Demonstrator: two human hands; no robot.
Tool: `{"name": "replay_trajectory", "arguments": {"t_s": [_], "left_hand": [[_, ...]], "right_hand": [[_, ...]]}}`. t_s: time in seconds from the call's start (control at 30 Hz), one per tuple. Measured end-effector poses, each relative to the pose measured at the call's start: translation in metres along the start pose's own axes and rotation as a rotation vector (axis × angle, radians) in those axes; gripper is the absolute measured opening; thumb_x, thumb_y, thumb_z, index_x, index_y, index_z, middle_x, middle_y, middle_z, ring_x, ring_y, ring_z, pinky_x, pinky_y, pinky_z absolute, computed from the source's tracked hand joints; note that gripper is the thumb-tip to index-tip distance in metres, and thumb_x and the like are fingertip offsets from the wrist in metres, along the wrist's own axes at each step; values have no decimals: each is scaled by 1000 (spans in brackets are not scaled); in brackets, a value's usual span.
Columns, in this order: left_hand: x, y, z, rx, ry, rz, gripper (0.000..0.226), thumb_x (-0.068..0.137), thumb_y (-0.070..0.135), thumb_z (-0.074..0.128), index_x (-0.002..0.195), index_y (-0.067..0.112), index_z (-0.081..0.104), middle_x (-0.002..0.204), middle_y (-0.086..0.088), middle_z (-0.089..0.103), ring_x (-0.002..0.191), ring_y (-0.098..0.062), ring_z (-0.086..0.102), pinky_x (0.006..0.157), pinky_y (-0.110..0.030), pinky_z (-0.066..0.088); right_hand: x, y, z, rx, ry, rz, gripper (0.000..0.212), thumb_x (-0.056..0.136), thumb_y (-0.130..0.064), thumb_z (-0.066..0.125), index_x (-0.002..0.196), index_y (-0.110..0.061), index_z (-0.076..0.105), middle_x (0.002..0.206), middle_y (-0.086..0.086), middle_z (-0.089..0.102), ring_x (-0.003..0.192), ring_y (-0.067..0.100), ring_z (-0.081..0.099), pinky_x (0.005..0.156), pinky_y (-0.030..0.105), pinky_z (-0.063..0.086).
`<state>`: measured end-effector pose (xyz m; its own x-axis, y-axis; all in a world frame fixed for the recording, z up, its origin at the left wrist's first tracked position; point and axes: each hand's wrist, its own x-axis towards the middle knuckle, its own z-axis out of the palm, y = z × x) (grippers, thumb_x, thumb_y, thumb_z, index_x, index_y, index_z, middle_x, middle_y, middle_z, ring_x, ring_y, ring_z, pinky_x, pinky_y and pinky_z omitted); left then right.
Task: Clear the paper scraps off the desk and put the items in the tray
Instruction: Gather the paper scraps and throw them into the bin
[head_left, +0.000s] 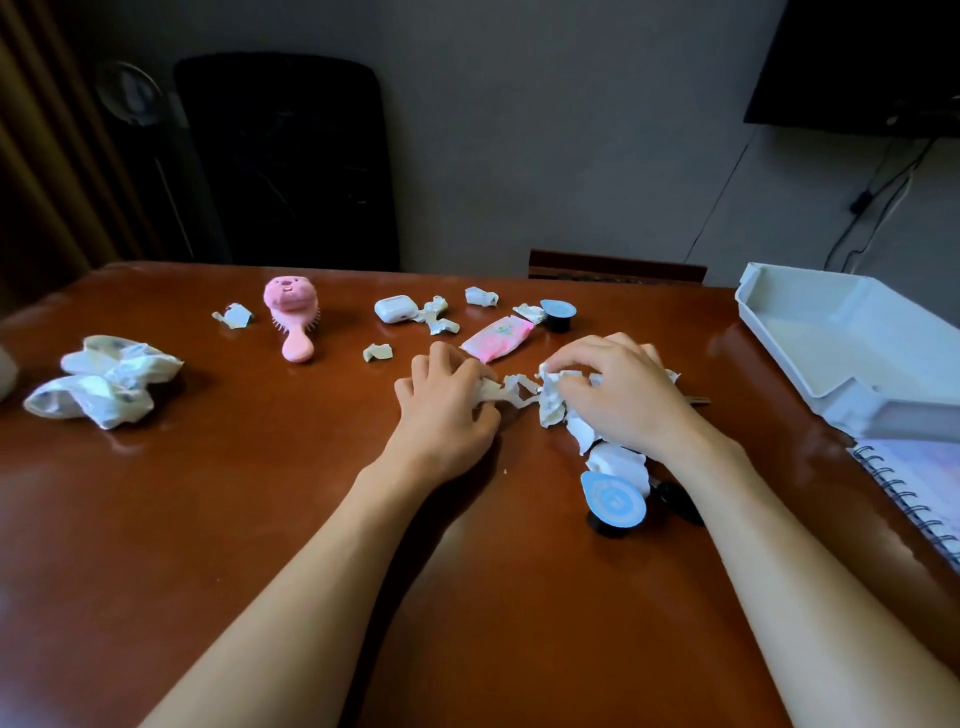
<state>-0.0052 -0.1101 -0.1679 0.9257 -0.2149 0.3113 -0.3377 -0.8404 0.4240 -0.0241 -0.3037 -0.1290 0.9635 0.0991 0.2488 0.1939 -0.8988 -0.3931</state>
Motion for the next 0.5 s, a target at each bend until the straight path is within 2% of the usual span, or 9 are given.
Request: {"name": "replay_trajectory", "arguments": {"t_s": [0.1, 0.17, 0.23, 0.3, 0.37, 0.5], "left_hand": [[0, 0, 0, 15, 19, -16, 38, 88, 36, 54, 125, 36, 48, 141, 0, 25, 132, -23, 20, 110, -48, 17], [1, -1, -1, 8, -1, -15, 48, 85, 45, 52, 132, 42, 41, 149, 2, 17, 138, -25, 12, 112, -54, 11], [0, 0, -3, -13, -43, -15, 61, 80, 55, 46, 140, 46, 34, 154, 6, 13, 142, -24, 5, 112, -58, 6], [0, 0, -1, -11, -91, -8, 69, 76, 61, 39, 144, 49, 29, 157, 7, 11, 144, -23, 3, 112, -60, 4], [0, -1, 2, 31, -136, 11, 70, 77, 65, 35, 145, 51, 26, 159, 8, 11, 146, -23, 3, 112, -61, 3], [1, -1, 4, 41, -195, 30, 63, 81, 63, 29, 143, 52, 29, 161, 10, 10, 147, -21, 0, 114, -56, -2]], "right_hand": [[0, 2, -4, -38, -58, 28, 39, 87, -37, 34, 116, -44, 59, 134, -22, 51, 130, 7, 28, 98, 29, 16], [-1, 4, -10, -27, -76, 70, 40, 90, -32, 34, 120, -44, 58, 136, -20, 49, 129, 8, 24, 96, 29, 13], [-3, 6, -17, -6, -105, 104, 41, 93, -26, 39, 125, -44, 55, 139, -17, 45, 128, 11, 21, 99, 30, 16], [-6, 5, -23, 22, -190, 131, 43, 93, -31, 43, 131, -49, 49, 143, -15, 39, 129, 17, 21, 106, 37, 25], [-9, 1, -26, 33, -284, 158, 47, 91, -38, 48, 134, -54, 43, 143, -15, 36, 130, 21, 22, 104, 41, 31], [-11, -4, -23, -34, -300, 99, 51, 88, -43, 56, 135, -55, 41, 133, -20, 40, 120, 17, 26, 96, 35, 27]]}}
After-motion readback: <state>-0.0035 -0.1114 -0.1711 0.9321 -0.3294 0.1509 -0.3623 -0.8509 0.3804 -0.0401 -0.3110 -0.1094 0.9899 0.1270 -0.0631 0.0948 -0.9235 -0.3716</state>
